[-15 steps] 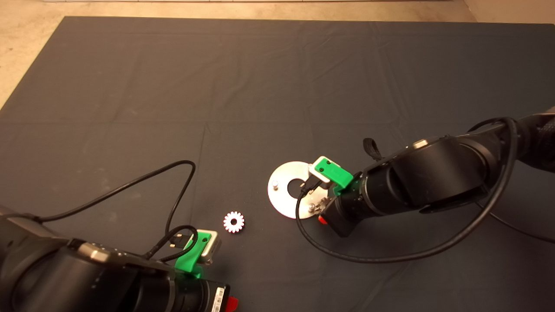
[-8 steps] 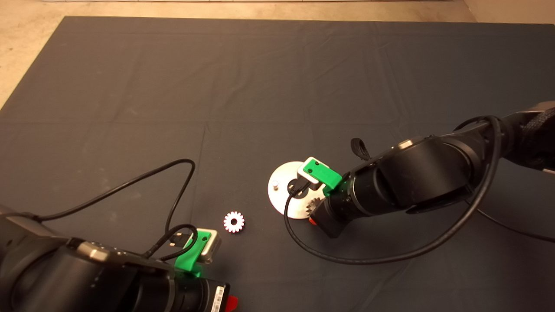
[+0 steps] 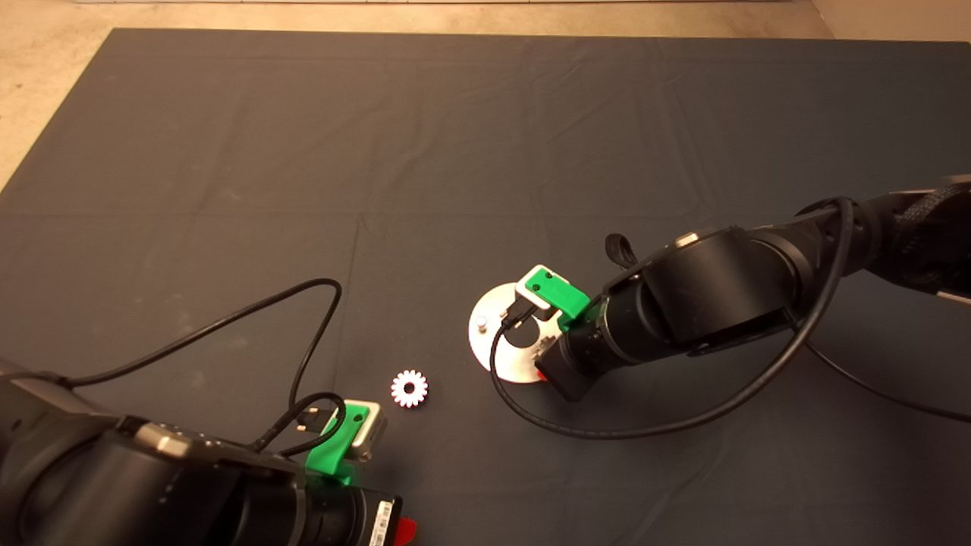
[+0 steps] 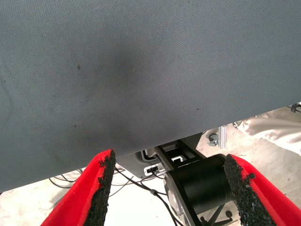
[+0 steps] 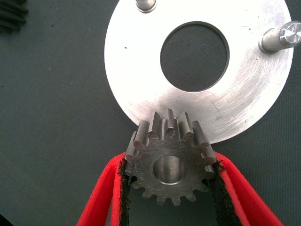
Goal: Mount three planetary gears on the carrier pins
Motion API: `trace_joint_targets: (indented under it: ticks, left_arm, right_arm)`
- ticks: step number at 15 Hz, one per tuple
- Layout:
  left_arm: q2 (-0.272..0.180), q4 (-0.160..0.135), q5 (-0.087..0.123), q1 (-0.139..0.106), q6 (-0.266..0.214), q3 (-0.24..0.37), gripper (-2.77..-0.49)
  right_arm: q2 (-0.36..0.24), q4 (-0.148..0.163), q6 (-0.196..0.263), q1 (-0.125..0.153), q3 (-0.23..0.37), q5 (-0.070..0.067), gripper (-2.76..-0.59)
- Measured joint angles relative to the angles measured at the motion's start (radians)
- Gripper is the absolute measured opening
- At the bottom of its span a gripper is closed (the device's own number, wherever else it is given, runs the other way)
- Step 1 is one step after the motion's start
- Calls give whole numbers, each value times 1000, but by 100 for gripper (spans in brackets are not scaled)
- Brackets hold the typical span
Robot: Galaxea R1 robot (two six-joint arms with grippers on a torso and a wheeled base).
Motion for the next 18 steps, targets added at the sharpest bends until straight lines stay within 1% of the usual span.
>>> trace_joint_targets:
  ticks: [8, 16, 18]
  left_arm:
    - [0, 0, 0, 0, 0, 0, -164]
    - [0, 0, 0, 0, 0, 0, -164]
    - [-1, 0, 0, 0, 1, 0, -164]
  right_arm:
    - [5, -1, -1, -1, -28, 0, -242]
    - [11, -1, -1, -1, -32, 0, -242]
    - [11, -1, -1, -7, -32, 1, -242]
